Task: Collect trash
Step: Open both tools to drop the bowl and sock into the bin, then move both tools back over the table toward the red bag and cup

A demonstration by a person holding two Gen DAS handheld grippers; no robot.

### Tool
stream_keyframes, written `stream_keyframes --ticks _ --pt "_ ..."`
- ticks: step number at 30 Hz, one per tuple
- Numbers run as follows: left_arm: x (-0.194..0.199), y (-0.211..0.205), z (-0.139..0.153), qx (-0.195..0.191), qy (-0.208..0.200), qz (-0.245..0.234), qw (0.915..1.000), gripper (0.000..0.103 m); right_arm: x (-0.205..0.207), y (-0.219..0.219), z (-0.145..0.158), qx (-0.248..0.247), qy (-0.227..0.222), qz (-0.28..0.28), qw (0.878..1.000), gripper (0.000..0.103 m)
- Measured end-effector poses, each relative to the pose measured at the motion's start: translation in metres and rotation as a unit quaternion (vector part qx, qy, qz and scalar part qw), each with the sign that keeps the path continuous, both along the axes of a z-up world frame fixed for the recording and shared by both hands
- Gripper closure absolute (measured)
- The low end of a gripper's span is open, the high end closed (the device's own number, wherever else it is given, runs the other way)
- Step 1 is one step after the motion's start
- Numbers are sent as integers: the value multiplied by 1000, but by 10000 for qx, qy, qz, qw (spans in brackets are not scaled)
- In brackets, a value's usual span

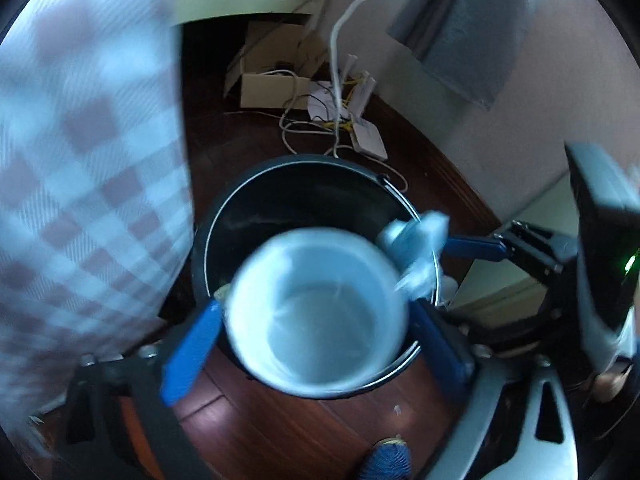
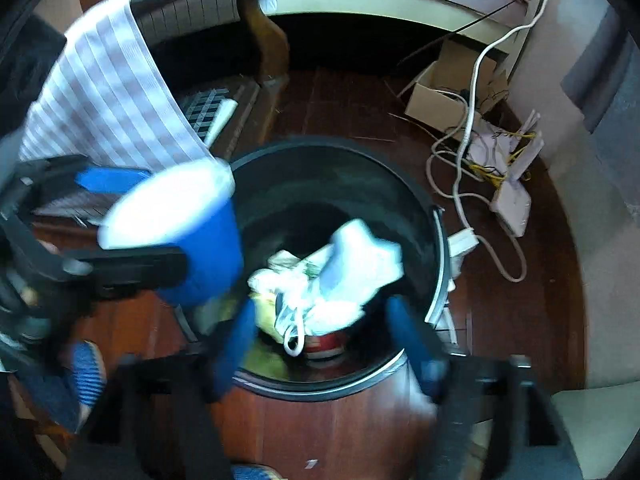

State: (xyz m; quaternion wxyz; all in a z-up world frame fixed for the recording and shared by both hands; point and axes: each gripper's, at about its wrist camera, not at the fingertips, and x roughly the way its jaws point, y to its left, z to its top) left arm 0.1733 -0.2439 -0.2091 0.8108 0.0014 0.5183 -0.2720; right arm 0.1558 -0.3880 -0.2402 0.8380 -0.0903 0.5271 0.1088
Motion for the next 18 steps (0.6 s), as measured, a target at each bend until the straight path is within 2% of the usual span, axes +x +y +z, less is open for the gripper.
stream_keyframes --ticks 4,7,11,18 --pt "-7 4 -9 299 -20 75 9995 6 -1 -7 -7 -44 149 -158 9998 22" --pt "-11 9 -11 529 -161 170 9983 5 -1 -11 -5 -97 111 -284 9995 2" --pt "-18 20 -6 663 -307 361 9967 4 -4 -12 -1 -113 40 -443 9989 1" --pt "-28 34 6 643 -473 502 9955 3 -9 -5 8 -109 -85 -446 9989 1"
